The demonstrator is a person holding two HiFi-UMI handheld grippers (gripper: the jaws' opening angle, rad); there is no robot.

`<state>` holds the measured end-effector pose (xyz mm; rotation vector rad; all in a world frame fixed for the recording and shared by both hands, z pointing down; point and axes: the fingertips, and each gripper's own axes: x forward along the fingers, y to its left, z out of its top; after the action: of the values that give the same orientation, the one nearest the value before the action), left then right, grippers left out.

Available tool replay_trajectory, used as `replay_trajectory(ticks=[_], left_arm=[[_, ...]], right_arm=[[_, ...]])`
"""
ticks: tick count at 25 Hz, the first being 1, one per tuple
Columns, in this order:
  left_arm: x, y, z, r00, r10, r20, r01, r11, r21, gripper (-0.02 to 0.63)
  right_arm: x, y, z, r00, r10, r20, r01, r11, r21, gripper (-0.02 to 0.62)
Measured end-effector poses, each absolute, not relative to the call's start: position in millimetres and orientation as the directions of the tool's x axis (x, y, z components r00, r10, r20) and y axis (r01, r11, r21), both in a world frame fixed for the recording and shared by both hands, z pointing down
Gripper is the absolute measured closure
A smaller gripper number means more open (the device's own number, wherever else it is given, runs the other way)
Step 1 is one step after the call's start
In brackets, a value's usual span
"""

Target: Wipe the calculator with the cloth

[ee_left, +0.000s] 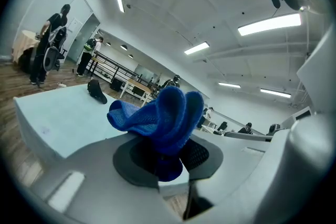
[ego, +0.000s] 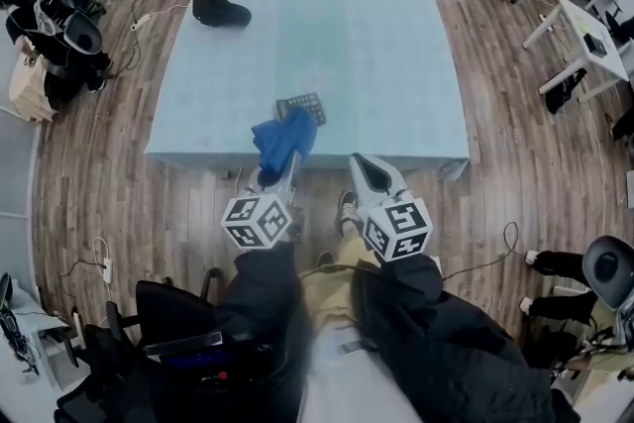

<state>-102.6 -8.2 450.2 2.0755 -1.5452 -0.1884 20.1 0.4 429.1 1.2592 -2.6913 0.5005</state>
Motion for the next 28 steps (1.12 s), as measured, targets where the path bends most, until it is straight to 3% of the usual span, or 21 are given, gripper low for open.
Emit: replay_trajectory(ticks=[15,28], left_arm=[[-111.9,-151.7,463.5,0.207,-0.933,0.296,-0.895,-0.058,0.442,0.523],[-114.8,-186.0,516.3,0.135,-0.89,0.435,-0.919,0.051,0.39,0.524]], right_arm=[[46.9,-160.5,442.4,-0.665,-0.701,0.256,-0.742,0.585,-0.327,0.598],[53.0,-215.5,487.9,-0.69,-0.639,0.34,-0.723,0.576,-0.383,0.598]])
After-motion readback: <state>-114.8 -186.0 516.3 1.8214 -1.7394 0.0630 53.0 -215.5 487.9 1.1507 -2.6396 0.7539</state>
